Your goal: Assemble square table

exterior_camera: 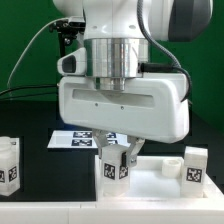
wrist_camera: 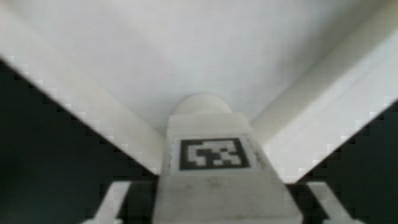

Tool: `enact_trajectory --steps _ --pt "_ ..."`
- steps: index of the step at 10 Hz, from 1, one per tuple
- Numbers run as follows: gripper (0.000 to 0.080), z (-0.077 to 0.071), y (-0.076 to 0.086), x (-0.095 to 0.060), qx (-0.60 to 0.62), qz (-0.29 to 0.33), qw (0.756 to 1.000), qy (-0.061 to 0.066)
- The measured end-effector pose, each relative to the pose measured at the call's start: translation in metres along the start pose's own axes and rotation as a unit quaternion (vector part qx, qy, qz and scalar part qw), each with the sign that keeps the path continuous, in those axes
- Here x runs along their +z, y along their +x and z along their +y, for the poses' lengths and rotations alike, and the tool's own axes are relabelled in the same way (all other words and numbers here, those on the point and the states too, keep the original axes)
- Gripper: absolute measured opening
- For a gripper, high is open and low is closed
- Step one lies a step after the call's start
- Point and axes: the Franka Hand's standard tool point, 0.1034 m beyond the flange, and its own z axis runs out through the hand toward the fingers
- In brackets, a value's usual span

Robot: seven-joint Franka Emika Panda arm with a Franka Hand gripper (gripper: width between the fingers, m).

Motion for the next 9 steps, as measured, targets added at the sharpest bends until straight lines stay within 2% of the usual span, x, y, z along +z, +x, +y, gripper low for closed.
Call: enact_trajectory --steps 2,3,7,9 --pt "0.0284 0.0010 0.0020 0.0008 0.187 -0.019 0.982 0.017" --pt "0.0284 0.0020 0.0038 0.0008 0.219 -0.027 0.975 0.023" --pt "0.0285 0.0002 0.0013 0.0008 0.321 -0.030 0.947 0.021" --pt "0.0285 0.0005 0.0027 0.0006 0.428 -0.044 0.903 0.024"
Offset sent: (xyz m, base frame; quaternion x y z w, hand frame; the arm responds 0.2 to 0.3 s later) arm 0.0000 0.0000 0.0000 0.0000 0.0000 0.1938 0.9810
